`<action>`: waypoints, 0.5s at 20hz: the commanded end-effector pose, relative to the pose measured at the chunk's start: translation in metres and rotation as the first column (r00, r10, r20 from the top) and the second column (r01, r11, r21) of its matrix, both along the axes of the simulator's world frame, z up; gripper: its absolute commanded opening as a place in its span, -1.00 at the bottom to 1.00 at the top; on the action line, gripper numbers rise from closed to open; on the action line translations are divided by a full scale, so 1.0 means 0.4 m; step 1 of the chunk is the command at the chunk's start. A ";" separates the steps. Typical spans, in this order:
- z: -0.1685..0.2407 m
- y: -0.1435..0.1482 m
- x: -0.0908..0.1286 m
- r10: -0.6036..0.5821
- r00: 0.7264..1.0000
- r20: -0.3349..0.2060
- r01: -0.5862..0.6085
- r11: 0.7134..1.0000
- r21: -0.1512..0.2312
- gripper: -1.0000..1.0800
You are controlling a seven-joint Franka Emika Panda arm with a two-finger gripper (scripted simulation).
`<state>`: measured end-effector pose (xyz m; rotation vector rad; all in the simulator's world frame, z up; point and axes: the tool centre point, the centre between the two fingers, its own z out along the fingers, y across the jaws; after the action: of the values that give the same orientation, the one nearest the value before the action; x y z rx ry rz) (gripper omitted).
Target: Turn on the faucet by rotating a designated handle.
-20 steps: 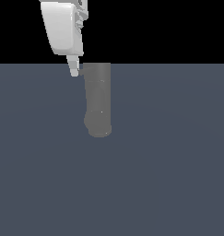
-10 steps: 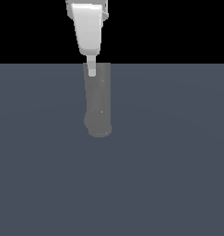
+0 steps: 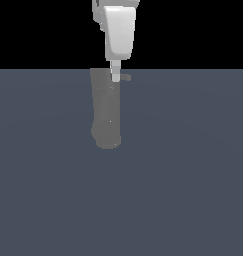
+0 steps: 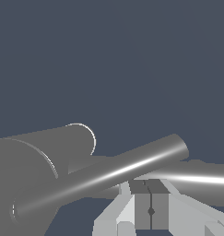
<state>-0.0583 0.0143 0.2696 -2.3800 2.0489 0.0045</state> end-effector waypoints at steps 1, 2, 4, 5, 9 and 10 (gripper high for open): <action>0.000 -0.012 0.010 -0.004 1.000 0.000 0.004 1.000 0.000 -1.00; 0.000 -0.019 0.016 -0.005 1.000 0.000 0.005 1.000 0.000 -1.00; 0.000 -0.031 0.028 -0.008 1.000 0.000 0.008 1.000 0.000 -1.00; 0.000 -0.038 0.035 -0.010 1.000 0.000 0.010 1.000 -0.001 -1.00; 0.000 -0.063 0.059 -0.016 1.000 0.000 0.016 1.000 -0.001 -1.00; 0.000 -0.069 0.065 -0.017 1.000 0.001 0.017 1.000 -0.001 -1.00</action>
<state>-0.0417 0.0061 0.2697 -2.3967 2.0384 0.0183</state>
